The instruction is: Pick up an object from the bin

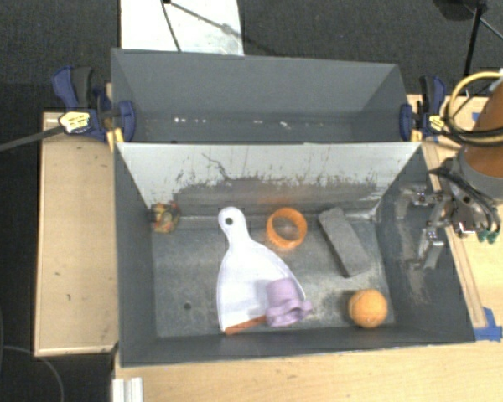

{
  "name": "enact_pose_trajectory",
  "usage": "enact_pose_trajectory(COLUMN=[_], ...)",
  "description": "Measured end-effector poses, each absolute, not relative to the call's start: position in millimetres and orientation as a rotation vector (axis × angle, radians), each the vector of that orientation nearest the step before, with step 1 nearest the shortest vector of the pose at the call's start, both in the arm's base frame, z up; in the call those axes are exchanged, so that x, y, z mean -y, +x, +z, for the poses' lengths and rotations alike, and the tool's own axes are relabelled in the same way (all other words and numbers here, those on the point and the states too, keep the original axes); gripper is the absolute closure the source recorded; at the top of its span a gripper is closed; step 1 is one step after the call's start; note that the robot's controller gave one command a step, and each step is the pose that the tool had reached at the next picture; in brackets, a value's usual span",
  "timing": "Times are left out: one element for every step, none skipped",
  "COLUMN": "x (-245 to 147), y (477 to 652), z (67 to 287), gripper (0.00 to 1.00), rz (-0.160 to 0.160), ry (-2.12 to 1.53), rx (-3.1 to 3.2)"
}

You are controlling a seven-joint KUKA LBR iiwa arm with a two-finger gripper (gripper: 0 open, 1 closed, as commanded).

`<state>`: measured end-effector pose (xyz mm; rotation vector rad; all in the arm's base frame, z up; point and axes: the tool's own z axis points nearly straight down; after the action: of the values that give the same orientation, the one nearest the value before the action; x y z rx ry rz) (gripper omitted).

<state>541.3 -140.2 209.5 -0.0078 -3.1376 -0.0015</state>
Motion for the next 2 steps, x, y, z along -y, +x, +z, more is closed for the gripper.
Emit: enact_pose_trajectory(x=[140,132], y=[542.7,528.0], z=[214,166], gripper=[0.0,0.0], rz=[0.001,0.002], ry=[-0.002,-0.098], rx=[3.145,3.149])
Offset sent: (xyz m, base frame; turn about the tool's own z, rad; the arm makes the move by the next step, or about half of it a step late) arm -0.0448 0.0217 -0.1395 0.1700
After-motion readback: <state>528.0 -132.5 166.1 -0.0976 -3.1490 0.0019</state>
